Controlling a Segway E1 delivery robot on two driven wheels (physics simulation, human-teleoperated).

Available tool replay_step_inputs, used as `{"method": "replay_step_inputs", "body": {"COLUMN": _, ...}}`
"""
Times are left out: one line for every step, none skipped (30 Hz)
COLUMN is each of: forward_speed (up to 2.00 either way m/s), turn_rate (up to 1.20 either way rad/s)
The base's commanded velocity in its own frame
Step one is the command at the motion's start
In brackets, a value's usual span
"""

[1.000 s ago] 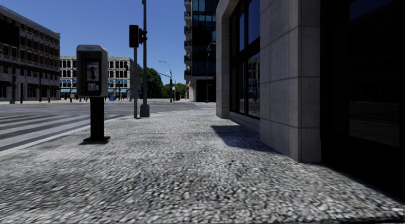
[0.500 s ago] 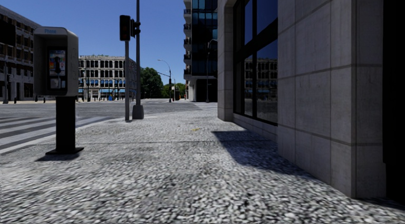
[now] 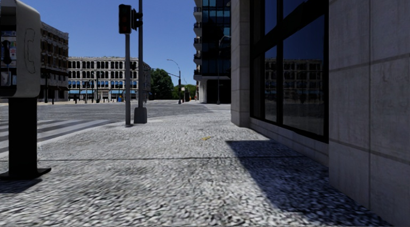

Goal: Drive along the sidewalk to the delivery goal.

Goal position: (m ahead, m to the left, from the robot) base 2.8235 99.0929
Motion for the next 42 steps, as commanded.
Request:
{"method": "replay_step_inputs", "body": {"forward_speed": 1.77, "turn_rate": 0.33}}
{"method": "replay_step_inputs", "body": {"forward_speed": 1.77, "turn_rate": 0.40}}
{"method": "replay_step_inputs", "body": {"forward_speed": 1.77, "turn_rate": 0.43}}
{"method": "replay_step_inputs", "body": {"forward_speed": 1.77, "turn_rate": 0.44}}
{"method": "replay_step_inputs", "body": {"forward_speed": 1.77, "turn_rate": 0.46}}
{"method": "replay_step_inputs", "body": {"forward_speed": 1.77, "turn_rate": 0.46}}
{"method": "replay_step_inputs", "body": {"forward_speed": 1.77, "turn_rate": 0.47}}
{"method": "replay_step_inputs", "body": {"forward_speed": 1.77, "turn_rate": 0.47}}
{"method": "replay_step_inputs", "body": {"forward_speed": 1.77, "turn_rate": 0.49}}
{"method": "replay_step_inputs", "body": {"forward_speed": 1.77, "turn_rate": 0.49}}
{"method": "replay_step_inputs", "body": {"forward_speed": 1.76, "turn_rate": 0.50}}
{"method": "replay_step_inputs", "body": {"forward_speed": 1.76, "turn_rate": 0.51}}
{"method": "replay_step_inputs", "body": {"forward_speed": 1.76, "turn_rate": 0.52}}
{"method": "replay_step_inputs", "body": {"forward_speed": 1.76, "turn_rate": 0.52}}
{"method": "replay_step_inputs", "body": {"forward_speed": 1.76, "turn_rate": 0.52}}
{"method": "replay_step_inputs", "body": {"forward_speed": 1.76, "turn_rate": 0.52}}
{"method": "replay_step_inputs", "body": {"forward_speed": 1.76, "turn_rate": 0.52}}
{"method": "replay_step_inputs", "body": {"forward_speed": 1.76, "turn_rate": 0.52}}
{"method": "replay_step_inputs", "body": {"forward_speed": 1.76, "turn_rate": 0.52}}
{"method": "replay_step_inputs", "body": {"forward_speed": 1.76, "turn_rate": 0.52}}
{"method": "replay_step_inputs", "body": {"forward_speed": 1.76, "turn_rate": 0.52}}
{"method": "replay_step_inputs", "body": {"forward_speed": 1.76, "turn_rate": 0.52}}
{"method": "replay_step_inputs", "body": {"forward_speed": 1.76, "turn_rate": 0.52}}
{"method": "replay_step_inputs", "body": {"forward_speed": 1.76, "turn_rate": 0.52}}
{"method": "replay_step_inputs", "body": {"forward_speed": 1.76, "turn_rate": 0.52}}
{"method": "replay_step_inputs", "body": {"forward_speed": 1.76, "turn_rate": 0.52}}
{"method": "replay_step_inputs", "body": {"forward_speed": 1.76, "turn_rate": 0.52}}
{"method": "replay_step_inputs", "body": {"forward_speed": 1.76, "turn_rate": 0.52}}
{"method": "replay_step_inputs", "body": {"forward_speed": 1.76, "turn_rate": 0.52}}
{"method": "replay_step_inputs", "body": {"forward_speed": 1.76, "turn_rate": 0.52}}
{"method": "replay_step_inputs", "body": {"forward_speed": 1.76, "turn_rate": 0.52}}
{"method": "replay_step_inputs", "body": {"forward_speed": 1.76, "turn_rate": 0.52}}
{"method": "replay_step_inputs", "body": {"forward_speed": 1.76, "turn_rate": 0.52}}
{"method": "replay_step_inputs", "body": {"forward_speed": 1.76, "turn_rate": 0.52}}
{"method": "replay_step_inputs", "body": {"forward_speed": 1.76, "turn_rate": 0.52}}
{"method": "replay_step_inputs", "body": {"forward_speed": 1.76, "turn_rate": 0.52}}
{"method": "replay_step_inputs", "body": {"forward_speed": 1.76, "turn_rate": 0.52}}
{"method": "replay_step_inputs", "body": {"forward_speed": 1.76, "turn_rate": 0.52}}
{"method": "replay_step_inputs", "body": {"forward_speed": 1.76, "turn_rate": 0.52}}
{"method": "replay_step_inputs", "body": {"forward_speed": 1.76, "turn_rate": 0.52}}
{"method": "replay_step_inputs", "body": {"forward_speed": 1.76, "turn_rate": 0.52}}
{"method": "replay_step_inputs", "body": {"forward_speed": 1.76, "turn_rate": 0.52}}
